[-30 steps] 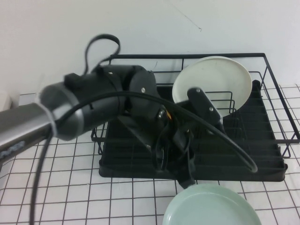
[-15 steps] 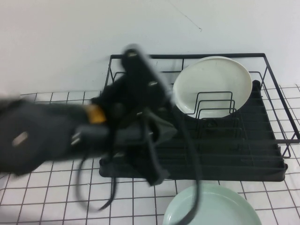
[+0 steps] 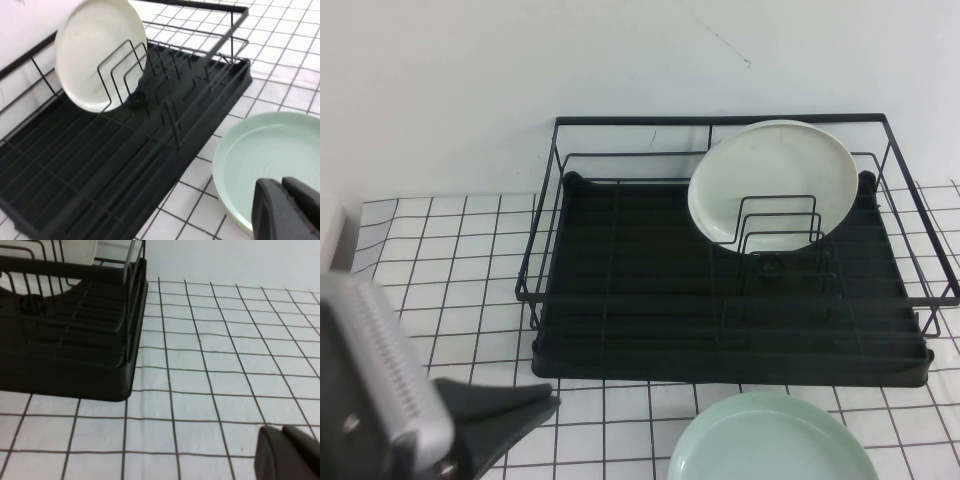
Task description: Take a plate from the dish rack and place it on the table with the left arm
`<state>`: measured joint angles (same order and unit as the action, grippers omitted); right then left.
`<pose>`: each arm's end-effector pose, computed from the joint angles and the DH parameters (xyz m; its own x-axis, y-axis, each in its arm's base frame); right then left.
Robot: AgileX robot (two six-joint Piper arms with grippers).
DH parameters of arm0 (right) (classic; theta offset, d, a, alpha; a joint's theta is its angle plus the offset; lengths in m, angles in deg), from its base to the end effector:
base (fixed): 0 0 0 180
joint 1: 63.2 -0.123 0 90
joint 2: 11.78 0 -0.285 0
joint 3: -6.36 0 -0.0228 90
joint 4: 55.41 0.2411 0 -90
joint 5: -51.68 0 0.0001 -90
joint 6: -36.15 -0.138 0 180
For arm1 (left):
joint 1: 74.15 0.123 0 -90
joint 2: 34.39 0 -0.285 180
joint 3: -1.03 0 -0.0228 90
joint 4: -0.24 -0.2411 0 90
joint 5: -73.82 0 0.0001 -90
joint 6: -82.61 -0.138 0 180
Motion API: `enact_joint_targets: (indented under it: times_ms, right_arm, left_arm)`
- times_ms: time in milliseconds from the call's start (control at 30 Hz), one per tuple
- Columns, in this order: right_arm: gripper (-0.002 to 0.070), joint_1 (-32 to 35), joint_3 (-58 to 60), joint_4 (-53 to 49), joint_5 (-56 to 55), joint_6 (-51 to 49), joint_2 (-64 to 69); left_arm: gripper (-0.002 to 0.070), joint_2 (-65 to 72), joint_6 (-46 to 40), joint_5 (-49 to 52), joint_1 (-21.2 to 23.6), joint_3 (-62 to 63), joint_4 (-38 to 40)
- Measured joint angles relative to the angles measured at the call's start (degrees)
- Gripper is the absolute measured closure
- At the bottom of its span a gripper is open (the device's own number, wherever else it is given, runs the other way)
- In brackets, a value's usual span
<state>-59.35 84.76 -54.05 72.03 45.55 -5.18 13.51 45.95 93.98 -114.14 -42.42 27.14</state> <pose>0.0880 -0.0048 0.1629 -0.2697 -0.1235 -0.9550 0.0213 0.9907 -0.1341 0.1233 -0.1315 0.3060 -0.1055 0.3388 -0.9349 0.7828 0.6081 0.1320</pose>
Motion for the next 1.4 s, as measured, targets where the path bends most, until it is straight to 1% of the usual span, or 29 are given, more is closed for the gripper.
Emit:
enact_joint_targets:
  times_ms: [100, 167, 267, 333, 400, 467, 567, 700, 833, 900, 933, 1000, 1300, 1400]
  right_arm:
    - [0.0678, 0.0, 0.0, 0.0, 0.0, 0.0, 0.0]
    - [0.0678, 0.0, 0.0, 0.0, 0.0, 0.0, 0.0]
    - [0.0678, 0.0, 0.0, 0.0, 0.0, 0.0, 0.0]
    - [0.0678, 0.0, 0.0, 0.0, 0.0, 0.0, 0.0]
    - [0.0678, 0.0, 0.0, 0.0, 0.0, 0.0, 0.0]
    - [0.0678, 0.0, 0.0, 0.0, 0.0, 0.0, 0.0]
    - [0.0678, 0.0, 0.0, 0.0, 0.0, 0.0, 0.0]
    - [0.0678, 0.0, 0.0, 0.0, 0.0, 0.0, 0.0]
    - [0.0678, 0.0, 0.0, 0.0, 0.0, 0.0, 0.0]
    - [0.0678, 0.0, 0.0, 0.0, 0.0, 0.0, 0.0]
    - [0.0678, 0.0, 0.0, 0.0, 0.0, 0.0, 0.0]
    - [0.0678, 0.0, 0.0, 0.0, 0.0, 0.0, 0.0]
    - [0.0678, 0.0, 0.0, 0.0, 0.0, 0.0, 0.0]
    - [0.0678, 0.0, 0.0, 0.0, 0.0, 0.0, 0.0]
  left_arm:
    - [0.0676, -3.6, 0.0, -2.0, 0.0, -3.0, 0.0]
    - [0.0677, -6.6, 0.0, -5.5, 0.0, -5.6, 0.0]
    - [0.0677, -11.4, -0.4, -13.3, 0.0, -10.8, -0.2]
    - [0.0677, -14.7, 0.5, -18.9, 0.1, -14.9, -2.4]
    - [0.0677, -18.9, 3.3, -24.5, 1.6, -19.8, -5.2]
    - [0.0677, -22.6, 6.5, -28.7, 5.2, -24.3, -6.6]
    - [0.0677, -28.0, 12.3, -30.4, 12.6, -29.3, -10.6]
    - [0.0677, -33.9, 21.7, -28.1, 24.3, -33.1, -17.9]
    - [0.0677, -38.2, 27.8, -24.4, 36.1, -35.1, -19.9]
    - [0.0677, -39.7, 29.4, -23.2, 40.6, -35.1, -20.3]
    - [0.0677, -40.3, 29.8, -22.6, 41.8, -35.1, -20.6]
    - [0.0677, -40.6, 30.2, -19.6, 42.9, -35.1, -21.5]
    - [0.0677, -40.7, 31.1, -3.1, 43.0, -35.1, -22.8]
    - [0.0677, -40.8, 31.1, -2.3, 43.0, -34.9, -22.8]
